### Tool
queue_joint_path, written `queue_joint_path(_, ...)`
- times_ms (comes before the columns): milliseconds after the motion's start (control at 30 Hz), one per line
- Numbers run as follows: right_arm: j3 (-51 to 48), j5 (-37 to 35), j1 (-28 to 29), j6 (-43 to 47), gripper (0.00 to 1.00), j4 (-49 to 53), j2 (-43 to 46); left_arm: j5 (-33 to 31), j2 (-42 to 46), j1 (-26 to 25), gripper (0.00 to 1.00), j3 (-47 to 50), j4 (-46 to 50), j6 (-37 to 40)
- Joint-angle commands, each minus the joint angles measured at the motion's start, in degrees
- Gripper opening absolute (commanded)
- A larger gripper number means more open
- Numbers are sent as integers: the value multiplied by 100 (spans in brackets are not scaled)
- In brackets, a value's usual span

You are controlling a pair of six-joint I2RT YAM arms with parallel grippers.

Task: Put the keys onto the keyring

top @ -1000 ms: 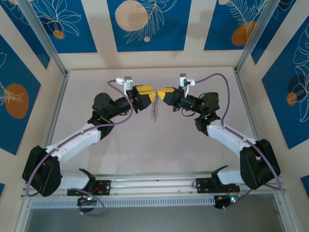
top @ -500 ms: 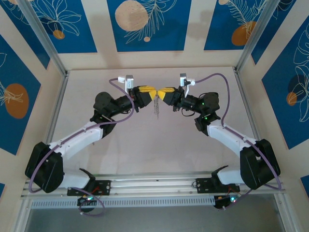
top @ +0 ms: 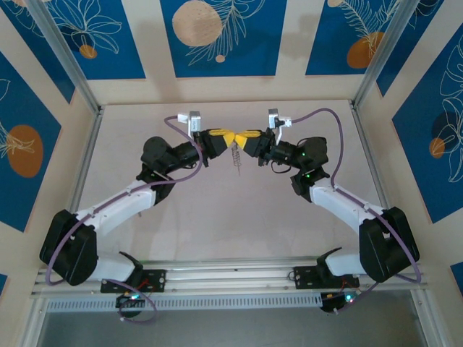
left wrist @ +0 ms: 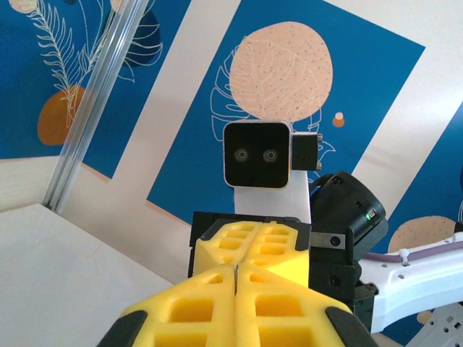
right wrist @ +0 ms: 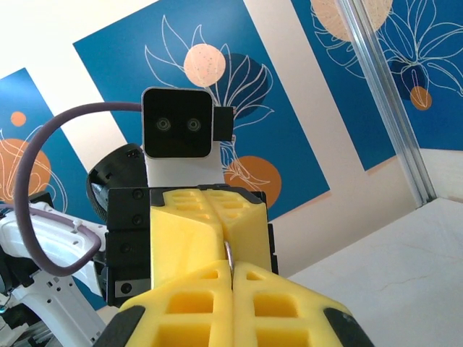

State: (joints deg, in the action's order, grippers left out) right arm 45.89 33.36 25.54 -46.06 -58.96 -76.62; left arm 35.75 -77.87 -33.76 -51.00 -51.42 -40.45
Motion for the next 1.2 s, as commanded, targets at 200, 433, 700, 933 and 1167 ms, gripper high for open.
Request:
queue_joint_path(200, 67, 210, -778, 304, 45, 1255, 706, 629, 258, 23, 0, -579, 1205, 1156)
queue_joint_path(433, 474, 1084, -1114, 1226, 46, 2731, 1150, 1374, 283, 33, 0, -1564, 3636, 3082)
queue_joint_path(700, 666, 1904, -1040, 1590, 43, 2957, 1041, 1600, 127, 29, 0, -2243, 4853, 3954)
queue_joint_path(933, 726, 1917, -783, 1609, 40, 2777, 829, 1646, 62, 19, 0, -2309, 4888, 3944)
queue_joint_path(1167, 875, 1849, -545, 1634, 36, 2731, 662, 1677, 66, 18, 0, -2244, 4721, 3809)
